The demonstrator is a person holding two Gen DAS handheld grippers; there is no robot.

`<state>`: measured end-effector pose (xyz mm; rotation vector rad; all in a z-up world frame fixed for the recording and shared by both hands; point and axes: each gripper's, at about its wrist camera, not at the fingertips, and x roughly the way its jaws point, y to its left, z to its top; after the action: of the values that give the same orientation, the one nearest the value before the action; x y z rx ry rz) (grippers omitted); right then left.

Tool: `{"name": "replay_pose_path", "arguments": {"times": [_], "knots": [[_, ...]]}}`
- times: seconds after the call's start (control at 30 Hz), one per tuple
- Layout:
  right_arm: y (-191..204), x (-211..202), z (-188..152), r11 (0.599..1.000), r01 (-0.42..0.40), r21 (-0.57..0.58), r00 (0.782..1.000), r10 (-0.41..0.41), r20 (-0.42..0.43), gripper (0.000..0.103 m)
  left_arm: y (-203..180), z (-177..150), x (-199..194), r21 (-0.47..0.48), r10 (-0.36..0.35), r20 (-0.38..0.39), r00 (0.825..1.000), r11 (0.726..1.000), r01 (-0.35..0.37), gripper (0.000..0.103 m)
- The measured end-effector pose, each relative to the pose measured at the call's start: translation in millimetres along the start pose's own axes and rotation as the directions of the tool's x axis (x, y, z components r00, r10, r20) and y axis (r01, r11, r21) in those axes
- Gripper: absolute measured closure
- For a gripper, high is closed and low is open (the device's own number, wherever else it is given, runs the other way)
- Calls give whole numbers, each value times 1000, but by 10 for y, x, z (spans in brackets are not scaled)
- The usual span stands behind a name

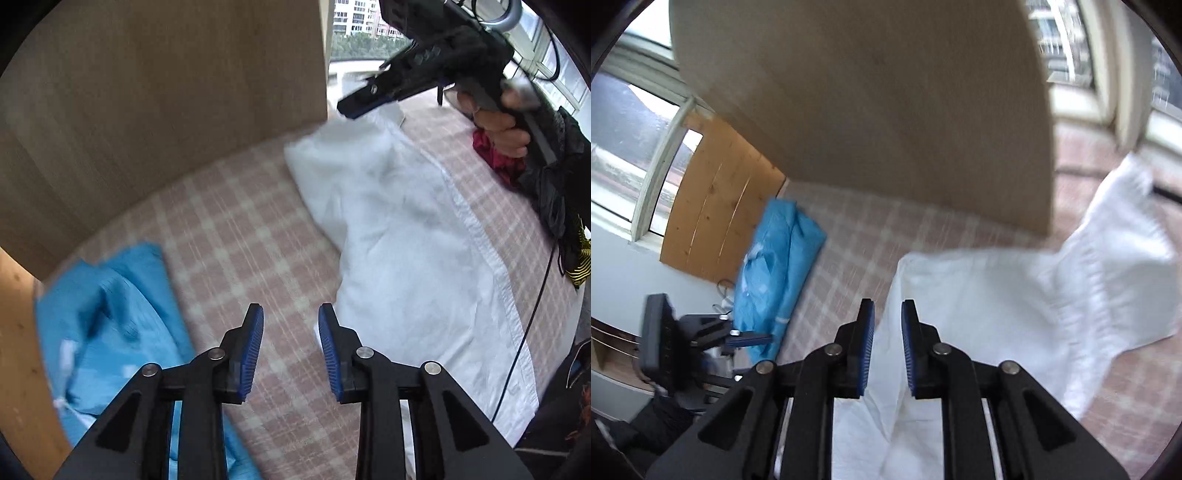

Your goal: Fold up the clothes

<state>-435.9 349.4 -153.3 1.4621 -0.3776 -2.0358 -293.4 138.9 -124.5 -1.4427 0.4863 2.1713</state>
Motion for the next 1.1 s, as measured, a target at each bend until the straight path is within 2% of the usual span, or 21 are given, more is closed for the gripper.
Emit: {"name": "replay_pose_path", "arguments": {"times": [0.07,0.17,0.27,0.33,0.4,0.5,0.6,0.7,0.83,0.9,0.93,1.0,1.03,1.1], "knots": [[-43,41,-1,1000,19,-8,1000,-19,-14,93,-111,105,-166,18,10,53,999,1000,-11,71],[-83,281,13,998,41,-53,995,-46,-90,95,-210,228,-108,32,-94,63,994,995,92,71],[-93,528,64,992,43,-115,984,-62,-168,95,-424,235,295,66,-164,-26,986,984,165,71],[-127,600,115,992,45,-119,984,-65,-167,95,-543,136,593,65,-227,-102,969,970,234,71],[-172,635,172,993,49,-108,987,-65,-147,95,-681,20,745,107,-202,-117,972,971,215,71],[-240,688,257,994,54,-93,991,-64,-116,98,-835,-68,799,167,-181,-105,978,966,197,55],[-308,742,342,995,58,-77,994,-65,-85,103,-945,-117,786,211,-158,-98,983,962,175,45],[-276,694,373,990,92,-103,994,-98,-55,100,-1001,-150,774,238,-142,-89,986,958,159,42],[-13,355,198,968,143,-205,989,-148,-9,98,-921,-152,741,203,-181,-77,980,960,193,42],[102,342,44,965,90,-248,992,-109,-67,97,-895,-144,711,192,-191,-74,979,961,202,44],[160,336,-32,962,62,-268,991,-91,-96,97,-844,-129,673,172,-204,-72,976,961,214,48],[237,326,-151,956,25,-294,988,-69,-139,97,-680,-102,593,110,-234,-58,971,965,239,51],[209,327,-150,957,41,-287,988,-82,-131,97,-572,-90,551,70,-248,-45,968,966,251,51],[153,329,-147,959,74,-273,987,-109,-115,98,-378,-126,495,10,-222,-27,975,975,222,51]]}}
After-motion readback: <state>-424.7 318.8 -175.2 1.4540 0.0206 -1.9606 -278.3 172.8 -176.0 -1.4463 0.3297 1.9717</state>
